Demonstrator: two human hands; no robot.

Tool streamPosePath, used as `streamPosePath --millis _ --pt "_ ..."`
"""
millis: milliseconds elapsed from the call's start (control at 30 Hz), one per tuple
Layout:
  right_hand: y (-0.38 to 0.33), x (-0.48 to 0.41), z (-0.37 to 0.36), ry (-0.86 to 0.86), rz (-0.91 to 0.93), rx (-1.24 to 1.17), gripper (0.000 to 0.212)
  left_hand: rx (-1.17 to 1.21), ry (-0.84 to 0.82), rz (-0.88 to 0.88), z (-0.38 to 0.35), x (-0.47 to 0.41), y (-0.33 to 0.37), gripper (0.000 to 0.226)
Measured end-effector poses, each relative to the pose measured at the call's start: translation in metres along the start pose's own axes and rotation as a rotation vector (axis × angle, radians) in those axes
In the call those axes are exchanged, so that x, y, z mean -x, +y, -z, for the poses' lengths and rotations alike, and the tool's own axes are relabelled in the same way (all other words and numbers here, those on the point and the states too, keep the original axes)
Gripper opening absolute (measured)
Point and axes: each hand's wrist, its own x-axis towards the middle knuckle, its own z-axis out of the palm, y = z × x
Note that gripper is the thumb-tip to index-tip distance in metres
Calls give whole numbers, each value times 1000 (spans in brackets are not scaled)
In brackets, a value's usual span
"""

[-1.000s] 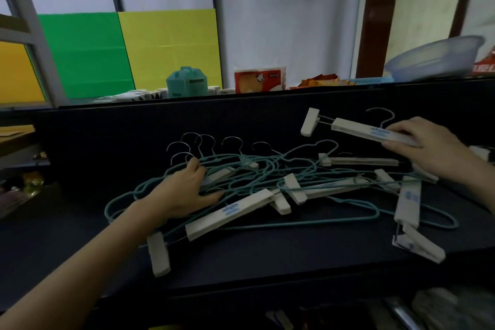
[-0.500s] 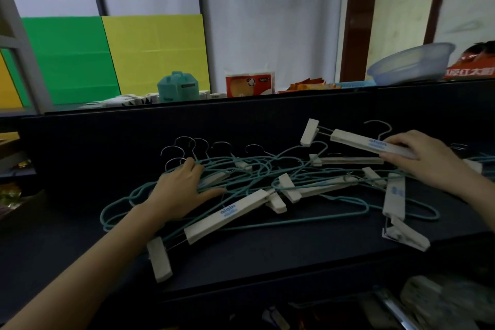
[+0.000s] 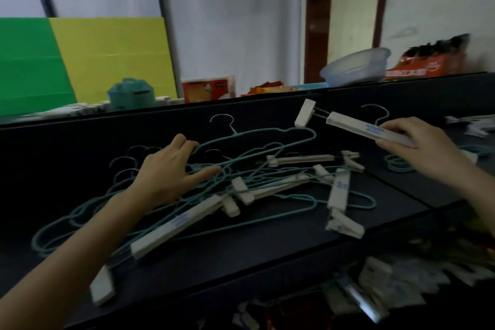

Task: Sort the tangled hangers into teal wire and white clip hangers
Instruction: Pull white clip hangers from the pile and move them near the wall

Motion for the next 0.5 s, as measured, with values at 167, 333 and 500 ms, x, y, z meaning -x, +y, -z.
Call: streamPosePath --millis 167,333,500 --pt "59 22 52 55 -67 99 37 72 10 -118 -6 -37 71 105" --pt "119 52 106 102 -130 167 33 143 21 -217 -18 -73 160 103" --pt "185 72 142 76 -190 192 32 193 -5 -273 -36 -95 242 115"
